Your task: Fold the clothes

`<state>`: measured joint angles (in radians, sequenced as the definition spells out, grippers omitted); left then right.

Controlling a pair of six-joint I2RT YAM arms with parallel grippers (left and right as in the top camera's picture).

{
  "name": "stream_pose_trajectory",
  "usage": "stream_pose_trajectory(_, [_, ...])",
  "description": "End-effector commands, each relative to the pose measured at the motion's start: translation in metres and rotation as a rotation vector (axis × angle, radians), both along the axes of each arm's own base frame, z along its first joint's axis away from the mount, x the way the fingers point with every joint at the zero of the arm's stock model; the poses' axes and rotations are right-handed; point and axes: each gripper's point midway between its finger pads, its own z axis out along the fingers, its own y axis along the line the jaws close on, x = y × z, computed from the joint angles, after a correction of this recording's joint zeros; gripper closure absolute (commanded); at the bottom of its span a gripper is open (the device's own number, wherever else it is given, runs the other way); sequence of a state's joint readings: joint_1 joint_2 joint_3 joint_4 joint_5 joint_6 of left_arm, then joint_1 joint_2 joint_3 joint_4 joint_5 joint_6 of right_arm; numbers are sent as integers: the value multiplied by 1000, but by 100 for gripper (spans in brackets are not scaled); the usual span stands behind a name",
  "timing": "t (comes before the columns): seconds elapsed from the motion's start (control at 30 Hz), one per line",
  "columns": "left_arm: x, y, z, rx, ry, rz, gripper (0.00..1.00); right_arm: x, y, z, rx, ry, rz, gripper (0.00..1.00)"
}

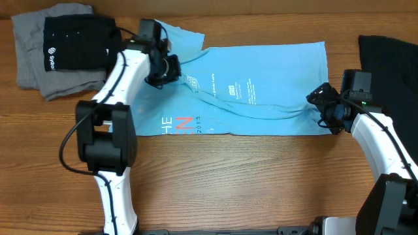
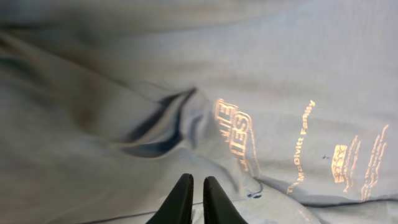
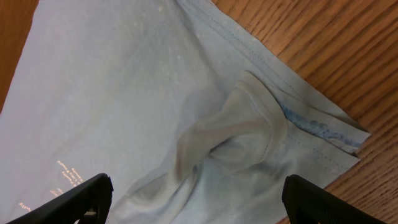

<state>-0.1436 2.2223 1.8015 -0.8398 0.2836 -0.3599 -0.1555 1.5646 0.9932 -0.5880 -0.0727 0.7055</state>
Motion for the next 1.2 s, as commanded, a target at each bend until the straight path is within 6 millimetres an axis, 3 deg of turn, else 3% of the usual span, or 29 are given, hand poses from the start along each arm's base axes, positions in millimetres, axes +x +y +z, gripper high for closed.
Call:
stream_pose_trajectory(0.0, [0,-5,-25,-8,42,-14,91,0,0,0,-10,5,6,9])
stream_pose_trajectory(0.13, [-4,3,-40,20,86,28,96,-4,1,-2,-7,24,6,9])
stream_pose_trajectory(0.37, [6,21,-45,121,45,59,94,-4,1,-1,-7,22,6,9])
stream_pose_trajectory(0.6, [40,27,-36,176,-119,23,95,-4,1,-2,-7,23,7,9])
stream_pose_trajectory(0.83, [78,17,-15,142,-299,11,82,-4,1,-2,-7,24,6,9])
stream_pose_trajectory(0.97, [86,-3,11,52,-367,-69,69,-5,1,-2,-7,28,7,9])
stream_pose_trajectory(1.17, [87,-11,102,0,-469,-90,44,-4,-2,8,-34,28,59,8])
